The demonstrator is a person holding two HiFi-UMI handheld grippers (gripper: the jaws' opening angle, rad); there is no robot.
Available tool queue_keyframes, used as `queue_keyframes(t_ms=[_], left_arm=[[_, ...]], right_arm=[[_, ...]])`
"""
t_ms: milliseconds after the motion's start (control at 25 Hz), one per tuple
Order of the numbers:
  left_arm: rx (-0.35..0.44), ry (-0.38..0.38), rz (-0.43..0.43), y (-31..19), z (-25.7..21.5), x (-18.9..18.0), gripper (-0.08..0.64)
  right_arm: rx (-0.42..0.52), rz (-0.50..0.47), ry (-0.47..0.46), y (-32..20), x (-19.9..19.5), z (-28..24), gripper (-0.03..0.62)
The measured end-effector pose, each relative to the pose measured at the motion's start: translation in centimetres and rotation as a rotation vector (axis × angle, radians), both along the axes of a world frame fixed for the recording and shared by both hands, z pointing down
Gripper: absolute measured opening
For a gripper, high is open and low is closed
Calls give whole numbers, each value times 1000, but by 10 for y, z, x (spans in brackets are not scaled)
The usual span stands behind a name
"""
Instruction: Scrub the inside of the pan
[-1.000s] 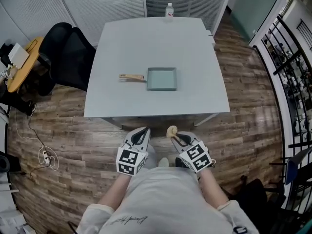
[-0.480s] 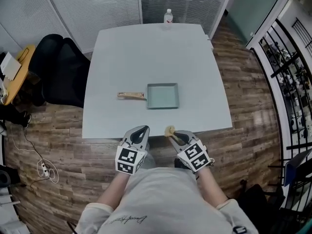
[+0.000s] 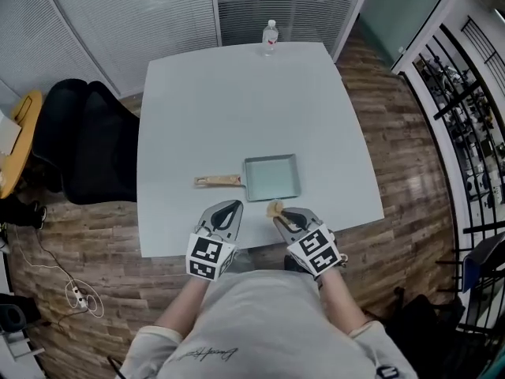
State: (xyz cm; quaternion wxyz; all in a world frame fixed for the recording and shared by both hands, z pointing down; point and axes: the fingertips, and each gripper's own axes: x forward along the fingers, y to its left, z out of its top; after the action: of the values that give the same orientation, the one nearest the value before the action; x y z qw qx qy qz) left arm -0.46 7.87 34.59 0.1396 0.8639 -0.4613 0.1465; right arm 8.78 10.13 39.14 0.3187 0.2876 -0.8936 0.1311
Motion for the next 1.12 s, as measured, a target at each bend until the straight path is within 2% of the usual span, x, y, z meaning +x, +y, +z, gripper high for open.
queue_keyframes(t_ms=[320,520,840,1120], left_arm=[[12,-11,92,-29,-2,-12,11],[-4,-5,118,-36,4,-15,11],[-11,1,154,-36,5,-14,11],[-23,2,113,-45,5,-16,11]], right_arm=[[11,64,1,-32,-17,-8,71],[-3,86,16,-40,-18,-5,71],[-10,63,33,-47,-24,-5,71],[-15,8,42,-60,-24,-7,71]])
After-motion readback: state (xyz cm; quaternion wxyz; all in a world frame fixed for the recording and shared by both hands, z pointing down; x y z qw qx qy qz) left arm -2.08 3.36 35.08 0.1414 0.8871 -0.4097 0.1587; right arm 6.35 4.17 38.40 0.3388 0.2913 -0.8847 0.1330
